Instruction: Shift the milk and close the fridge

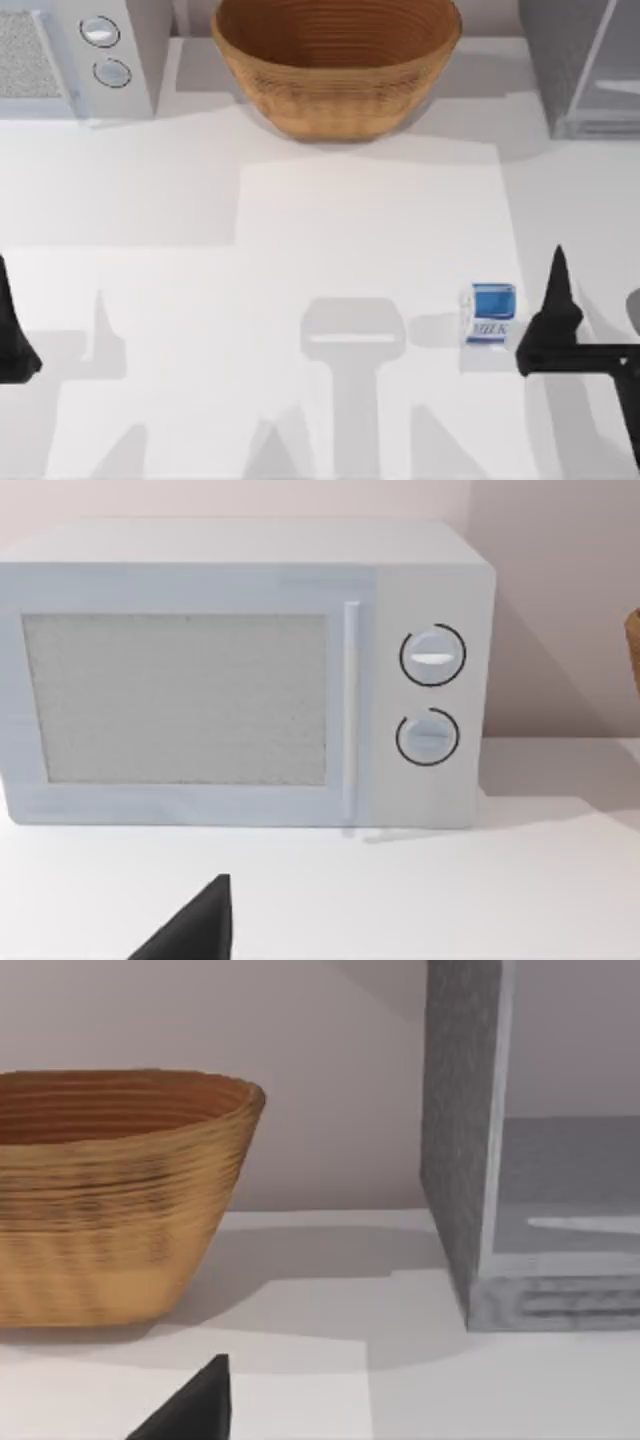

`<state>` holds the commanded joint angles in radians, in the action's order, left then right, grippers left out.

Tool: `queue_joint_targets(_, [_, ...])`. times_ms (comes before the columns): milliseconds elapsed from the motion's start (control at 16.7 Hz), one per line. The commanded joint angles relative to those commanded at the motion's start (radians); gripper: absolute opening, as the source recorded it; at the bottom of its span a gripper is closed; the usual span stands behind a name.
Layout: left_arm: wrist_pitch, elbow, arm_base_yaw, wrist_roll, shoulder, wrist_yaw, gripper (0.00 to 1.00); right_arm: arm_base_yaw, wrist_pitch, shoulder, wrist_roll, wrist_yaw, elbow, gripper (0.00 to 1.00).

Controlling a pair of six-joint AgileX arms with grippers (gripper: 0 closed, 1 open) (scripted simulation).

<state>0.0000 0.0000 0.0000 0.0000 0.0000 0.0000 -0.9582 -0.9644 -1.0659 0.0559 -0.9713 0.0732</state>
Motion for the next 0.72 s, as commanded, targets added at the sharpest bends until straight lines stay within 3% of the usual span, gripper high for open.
queue_joint_targets(720, [0.000, 0.000, 0.000, 0.000, 0.000, 0.000, 1.00, -0.057, -0.671, -1.021, 0.119, -0.073, 0.160, 1.00])
